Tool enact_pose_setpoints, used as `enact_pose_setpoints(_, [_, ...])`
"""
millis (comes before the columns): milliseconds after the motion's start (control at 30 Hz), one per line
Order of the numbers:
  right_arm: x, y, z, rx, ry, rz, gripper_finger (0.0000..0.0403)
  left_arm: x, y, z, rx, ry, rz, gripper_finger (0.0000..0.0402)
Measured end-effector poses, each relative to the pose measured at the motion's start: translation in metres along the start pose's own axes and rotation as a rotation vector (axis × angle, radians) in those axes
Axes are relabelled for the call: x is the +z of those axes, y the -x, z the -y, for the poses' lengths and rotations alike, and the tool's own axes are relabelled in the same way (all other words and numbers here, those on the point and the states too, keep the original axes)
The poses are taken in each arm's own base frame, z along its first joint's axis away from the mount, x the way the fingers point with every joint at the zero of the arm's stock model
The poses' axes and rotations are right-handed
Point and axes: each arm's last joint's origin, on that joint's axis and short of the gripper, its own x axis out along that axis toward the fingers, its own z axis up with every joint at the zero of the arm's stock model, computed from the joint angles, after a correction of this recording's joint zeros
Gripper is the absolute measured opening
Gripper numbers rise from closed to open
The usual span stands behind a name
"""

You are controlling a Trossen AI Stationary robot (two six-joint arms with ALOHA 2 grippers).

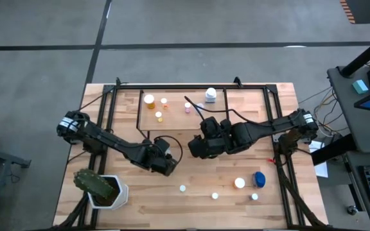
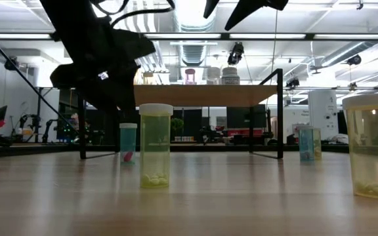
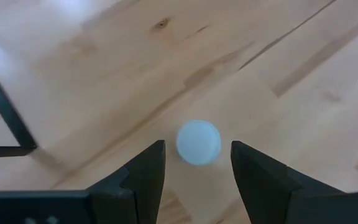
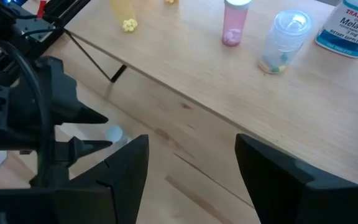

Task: Pick and place medicine bottles onto shelf by color
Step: Put the blue pill bottle on the shelf

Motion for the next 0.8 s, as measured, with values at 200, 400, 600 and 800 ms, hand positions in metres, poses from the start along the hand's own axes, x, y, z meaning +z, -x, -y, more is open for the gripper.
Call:
enact_pose_setpoints(200, [0.0,0.0,0.0,0.0,0.012,0.0,0.0228,-0.004,-0.011,0.005,0.004,0.005,-0.003,0.0166])
enact_pose_setpoints(400, [0.0,0.0,0.0,0.0,0.025,0.0,0.0228,-0.007,-0.019,0.005,0.03,-0.003,-0.011,0.0166])
enact_pose_setpoints(600, [0.0,0.0,0.0,0.0,0.03,-0.001,0.0228,-0.01,-0.025,0.007,0.042,-0.009,-0.02,0.0154])
enact_pose_setpoints(800, [0.0,0.0,0.0,0.001,0.025,-0.003,0.0228,-0.011,-0.025,0.007,0.04,-0.008,-0.026,0.0099])
